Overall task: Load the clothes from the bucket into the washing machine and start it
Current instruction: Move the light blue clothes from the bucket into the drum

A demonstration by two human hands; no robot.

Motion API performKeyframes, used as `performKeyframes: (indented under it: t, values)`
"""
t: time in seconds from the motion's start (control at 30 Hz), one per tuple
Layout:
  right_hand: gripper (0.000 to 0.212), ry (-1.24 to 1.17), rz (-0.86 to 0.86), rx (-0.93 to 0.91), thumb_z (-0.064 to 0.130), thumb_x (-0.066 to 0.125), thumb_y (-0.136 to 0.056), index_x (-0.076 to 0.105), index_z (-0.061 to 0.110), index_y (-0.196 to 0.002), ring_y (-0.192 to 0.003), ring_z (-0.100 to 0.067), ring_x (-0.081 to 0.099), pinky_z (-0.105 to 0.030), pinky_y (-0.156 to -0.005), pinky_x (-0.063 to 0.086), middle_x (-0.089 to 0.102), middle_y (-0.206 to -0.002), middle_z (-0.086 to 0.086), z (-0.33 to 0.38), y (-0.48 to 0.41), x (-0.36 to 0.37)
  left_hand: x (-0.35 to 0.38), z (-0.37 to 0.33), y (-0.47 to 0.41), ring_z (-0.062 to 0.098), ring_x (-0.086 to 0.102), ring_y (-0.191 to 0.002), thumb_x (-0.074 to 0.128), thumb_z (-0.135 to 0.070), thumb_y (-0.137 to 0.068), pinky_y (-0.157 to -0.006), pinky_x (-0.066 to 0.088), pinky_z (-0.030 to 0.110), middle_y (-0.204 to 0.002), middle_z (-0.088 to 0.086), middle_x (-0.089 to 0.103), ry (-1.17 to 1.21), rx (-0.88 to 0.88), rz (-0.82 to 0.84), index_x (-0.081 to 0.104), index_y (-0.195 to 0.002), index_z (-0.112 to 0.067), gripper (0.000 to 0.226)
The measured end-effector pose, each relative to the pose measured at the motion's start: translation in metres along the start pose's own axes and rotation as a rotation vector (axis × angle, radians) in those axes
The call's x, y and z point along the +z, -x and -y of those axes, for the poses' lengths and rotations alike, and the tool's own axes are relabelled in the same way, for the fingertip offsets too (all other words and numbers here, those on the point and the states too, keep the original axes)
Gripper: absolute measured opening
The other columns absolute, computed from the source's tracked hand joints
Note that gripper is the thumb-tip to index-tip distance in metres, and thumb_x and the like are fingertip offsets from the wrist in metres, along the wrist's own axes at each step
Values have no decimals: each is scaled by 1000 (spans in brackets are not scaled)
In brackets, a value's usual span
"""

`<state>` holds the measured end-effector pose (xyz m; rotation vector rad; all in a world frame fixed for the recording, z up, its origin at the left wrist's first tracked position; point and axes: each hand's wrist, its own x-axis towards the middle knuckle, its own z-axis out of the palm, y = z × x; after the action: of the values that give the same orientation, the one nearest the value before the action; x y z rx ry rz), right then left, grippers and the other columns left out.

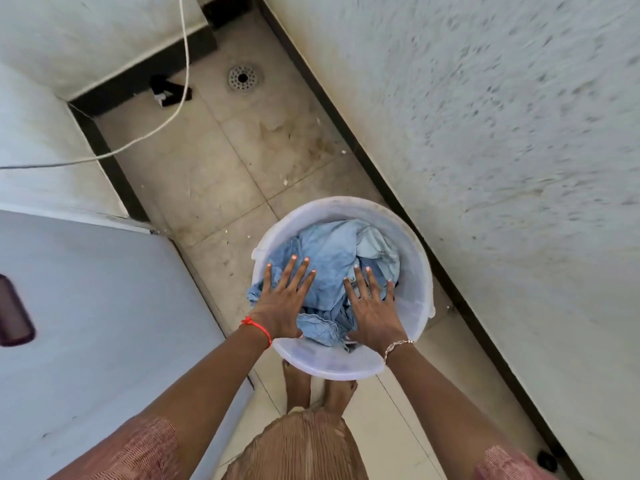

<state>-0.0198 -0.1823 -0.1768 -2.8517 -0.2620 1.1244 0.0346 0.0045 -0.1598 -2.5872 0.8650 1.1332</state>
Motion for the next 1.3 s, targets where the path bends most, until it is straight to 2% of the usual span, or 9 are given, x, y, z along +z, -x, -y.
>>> performKeyframes:
  t: [0.13, 0.2, 0.33, 0.57, 0.7, 0.83, 0.97, 1.13, 1.3]
  values:
    - [89, 106, -118, -47, 19, 52, -90, -16, 18, -146, -143, -30, -18, -61, -109, -9, -26, -153, -10, -4, -45, 23, 43, 3, -28, 34, -37, -131, 67, -61, -68, -100, -21, 65, -147, 6, -38, -93, -27, -33, -32, -139, -20, 128]
    - [92, 109, -170, -61, 9, 52, -87, -17, 23, -145, -142, -31, -19, -62, -107, -14, -23, -154, -11, -8, -67, 29, 58, 0, -42, 37, -42, -126, 69, -58, -68, -96, -22, 68, -141, 7, -45, -81, -50, -68, -40, -133, -23, 132]
    - [101, 182, -235, -99, 15, 61, -80, -15, 34, -145, -143, -35, -14, -63, -104, -17, -14, -156, -13, -21, -102, 37, 71, -9, -71, 41, -38, -129, 71, -35, -72, -95, -17, 73, -138, 7, -50, -12, -139, -135, -48, -127, -27, 132]
    - [112, 177, -120, -100, 30, 70, -72, -15, 42, -143, -143, -36, -15, -76, -99, 9, -19, -156, -9, -34, -143, 53, 90, -16, -116, 46, -21, -138, 72, -27, -73, -99, 0, 75, -144, 15, -40, 23, -216, -173, -49, -126, -19, 132]
    - [106, 134, -76, -204, 20, 67, -76, -12, 43, -143, -142, -36, -18, -75, -100, 14, -23, -155, -9, -45, -156, 63, 105, -13, -132, 49, -18, -137, 62, -18, -80, -100, 0, 74, -149, 22, -31, 16, -186, -174, -49, -125, -8, 119]
    - [97, 74, -62, -266, 7, 60, -82, -5, 45, -144, -143, -34, -17, -71, -106, 12, -23, -155, -7, -54, -159, 65, 114, -9, -142, 51, -17, -137, 46, -7, -88, -101, 5, 74, -150, 26, -23, 19, -109, -159, -41, -128, -2, 96]
    - [81, 51, -56, -276, -3, 46, -89, 7, 36, -147, -144, -34, -5, -63, -110, 18, -13, -157, -10, -53, -157, 63, 109, -9, -140, 51, -12, -138, 30, 5, -94, -104, 14, 70, -151, 26, -21, -3, -44, -82, -24, -139, 4, 71]
    - [66, 30, -63, -264, -7, 39, -90, 19, 20, -147, -144, -33, 8, -49, -111, 22, 0, -157, -14, -42, -147, 54, 93, -6, -127, 48, -10, -140, 27, 15, -92, -109, 18, 64, -152, 24, -21, 10, -22, 4, -18, -142, 4, 69]
    - [62, -73, -64, -203, -5, 40, -91, 23, 19, -146, -144, -30, 9, -44, -114, 23, 3, -158, -13, -37, -116, 43, 75, -9, -100, 46, -8, -141, 28, 17, -90, -111, 20, 60, -153, 23, -19, 2, 10, -3, -20, -141, 3, 71]
